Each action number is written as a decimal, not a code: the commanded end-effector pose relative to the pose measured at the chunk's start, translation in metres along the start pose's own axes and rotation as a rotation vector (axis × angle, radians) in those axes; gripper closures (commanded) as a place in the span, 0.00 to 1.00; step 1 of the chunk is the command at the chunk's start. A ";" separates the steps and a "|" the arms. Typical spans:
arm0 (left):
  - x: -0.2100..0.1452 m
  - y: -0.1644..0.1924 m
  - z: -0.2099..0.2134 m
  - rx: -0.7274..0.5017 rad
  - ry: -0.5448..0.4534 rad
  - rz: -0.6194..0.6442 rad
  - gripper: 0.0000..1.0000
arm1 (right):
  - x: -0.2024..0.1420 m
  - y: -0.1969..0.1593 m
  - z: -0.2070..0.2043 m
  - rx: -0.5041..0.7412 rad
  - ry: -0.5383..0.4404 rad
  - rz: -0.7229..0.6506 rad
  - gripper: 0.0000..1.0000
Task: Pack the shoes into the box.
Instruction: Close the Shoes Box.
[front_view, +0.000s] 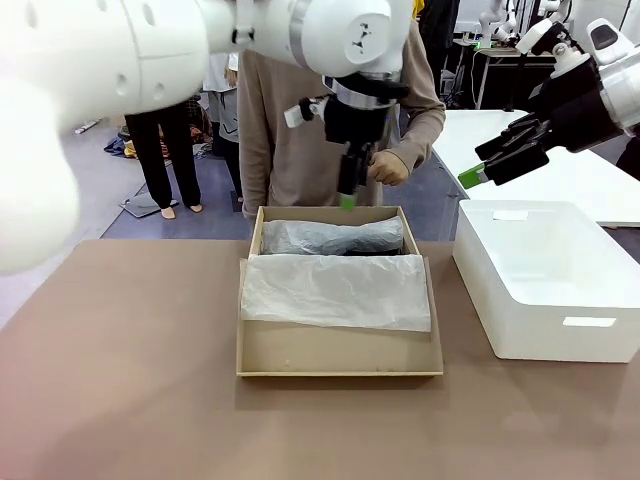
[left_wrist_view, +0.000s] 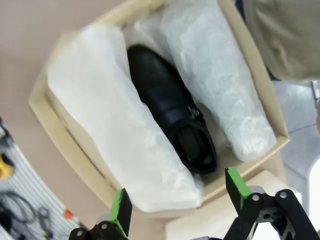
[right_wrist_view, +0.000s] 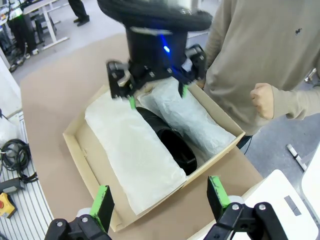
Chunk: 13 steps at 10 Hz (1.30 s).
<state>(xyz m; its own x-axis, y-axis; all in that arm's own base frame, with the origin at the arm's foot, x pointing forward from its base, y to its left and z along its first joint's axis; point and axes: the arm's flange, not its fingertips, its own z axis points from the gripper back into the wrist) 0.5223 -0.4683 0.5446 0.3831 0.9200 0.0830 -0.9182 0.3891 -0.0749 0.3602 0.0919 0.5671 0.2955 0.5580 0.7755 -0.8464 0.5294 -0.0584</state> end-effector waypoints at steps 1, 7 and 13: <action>0.047 0.044 0.007 -0.024 -0.062 -0.175 0.00 | 0.000 -0.004 -0.002 0.014 -0.023 0.016 0.00; 0.169 0.124 0.027 -0.087 -0.039 -0.770 0.00 | 0.000 -0.004 -0.002 0.014 -0.023 0.016 0.00; 0.204 0.135 0.028 -0.117 -0.002 -0.918 0.00 | 0.000 -0.004 -0.002 0.014 -0.023 0.016 0.00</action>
<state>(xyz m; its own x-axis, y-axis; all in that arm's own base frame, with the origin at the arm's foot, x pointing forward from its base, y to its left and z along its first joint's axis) 0.4745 -0.2237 0.5741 0.9626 0.2315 0.1408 -0.2227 0.9719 -0.0756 0.3601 0.0919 0.5673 0.2955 0.5581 0.7754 -0.8462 0.5296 -0.0587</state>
